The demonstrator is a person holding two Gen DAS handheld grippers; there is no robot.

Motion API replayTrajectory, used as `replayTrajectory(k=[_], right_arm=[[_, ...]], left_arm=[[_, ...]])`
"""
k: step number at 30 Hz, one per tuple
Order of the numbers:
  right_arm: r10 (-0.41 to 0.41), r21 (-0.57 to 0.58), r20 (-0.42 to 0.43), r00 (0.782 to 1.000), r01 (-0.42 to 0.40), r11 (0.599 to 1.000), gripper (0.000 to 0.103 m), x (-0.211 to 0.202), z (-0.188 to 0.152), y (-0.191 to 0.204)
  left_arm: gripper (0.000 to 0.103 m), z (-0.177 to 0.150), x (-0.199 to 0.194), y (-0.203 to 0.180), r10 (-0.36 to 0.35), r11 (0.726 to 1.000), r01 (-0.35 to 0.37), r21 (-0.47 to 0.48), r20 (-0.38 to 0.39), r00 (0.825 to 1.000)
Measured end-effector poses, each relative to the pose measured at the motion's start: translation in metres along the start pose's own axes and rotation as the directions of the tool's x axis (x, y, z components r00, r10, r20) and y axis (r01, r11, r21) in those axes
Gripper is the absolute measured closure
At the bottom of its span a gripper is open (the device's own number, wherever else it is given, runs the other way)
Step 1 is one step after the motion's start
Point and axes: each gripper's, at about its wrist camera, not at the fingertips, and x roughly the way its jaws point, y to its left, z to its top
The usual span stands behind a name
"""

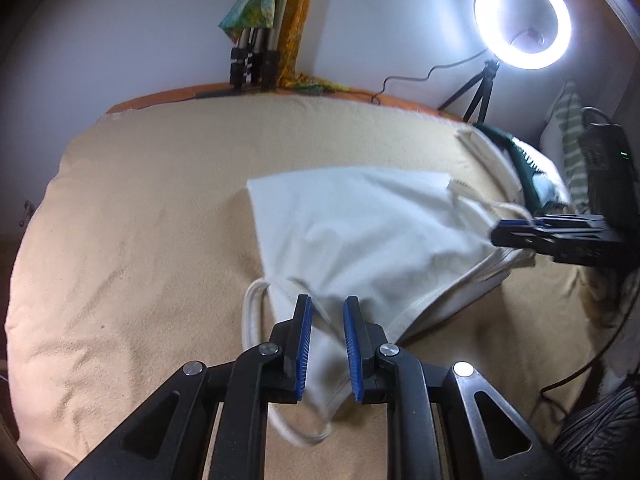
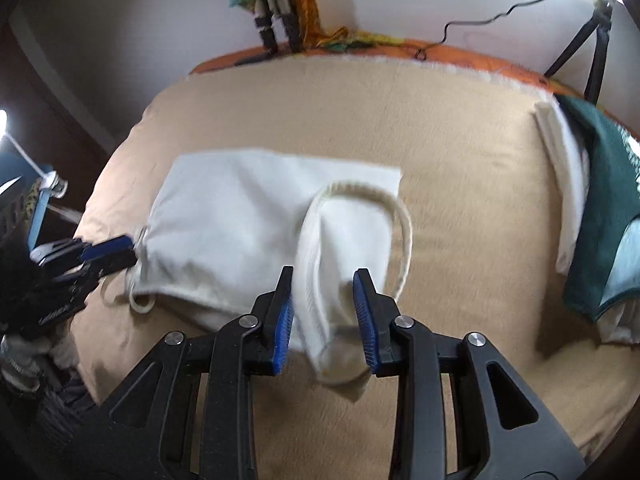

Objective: Fold small clothes
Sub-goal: 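Open both grippers and release the folded tank top, then move both open grippers to the folded edge of the white tank top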

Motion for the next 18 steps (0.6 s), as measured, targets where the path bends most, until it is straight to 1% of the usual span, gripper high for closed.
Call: replayTrajectory(k=[1,4,5,7,8,10,12,13,15,18], right_arm=[[0.014,-0.007,-0.016,1.000,-0.015,1.000,0.072,0.000,-0.008,0.000],[0.041,-0.022,-0.070,0.997,-0.042,0.999,0.072,-0.007,-0.048,-0.001],[0.044,-0.019,-0.071,0.996,-0.046,0.999,0.072,-0.011,-0.056,-0.002],[0.019,-0.026,-0.057,0.998,-0.021,0.999,0.072,-0.021,-0.065,-0.003],[0.013,-0.025,-0.029,0.999,-0.014,1.000,0.072,-0.030,-0.066,-0.004],[0.067,0.014,0.039,0.997,-0.068,0.998,0.072,-0.047,-0.060,-0.010],[0.109,0.026,0.102,0.989,-0.112,0.993,0.072,-0.059,-0.055,-0.015],[0.108,0.022,0.122,0.987,-0.111,0.994,0.072,-0.061,-0.050,-0.015],[0.113,0.009,0.134,0.985,-0.115,0.993,0.072,-0.057,-0.040,-0.012],[0.116,-0.003,0.112,0.987,-0.116,0.993,0.072,-0.037,-0.022,-0.003]], left_arm=[[0.088,-0.003,0.000,0.002,0.019,1.000,-0.019,0.013,-0.011,1.000],[0.088,-0.014,-0.002,0.013,0.053,0.998,-0.052,0.028,-0.032,0.998],[0.088,-0.017,-0.004,0.018,0.059,0.998,-0.058,0.024,-0.035,0.998],[0.088,-0.023,-0.007,0.025,0.057,0.998,-0.057,0.004,-0.042,0.998],[0.088,-0.026,-0.009,0.027,0.057,0.998,-0.058,-0.003,-0.043,0.997],[0.088,-0.028,-0.017,0.027,0.057,0.998,-0.057,-0.009,-0.029,0.998],[0.088,-0.025,-0.029,0.021,0.043,0.999,-0.043,-0.011,0.016,0.999],[0.088,-0.021,-0.032,0.017,0.040,0.999,-0.040,-0.001,0.034,0.999],[0.088,-0.013,-0.035,0.007,0.023,1.000,-0.024,0.017,0.060,0.998],[0.088,-0.003,-0.027,-0.006,-0.007,1.000,0.005,0.022,0.063,0.998]])
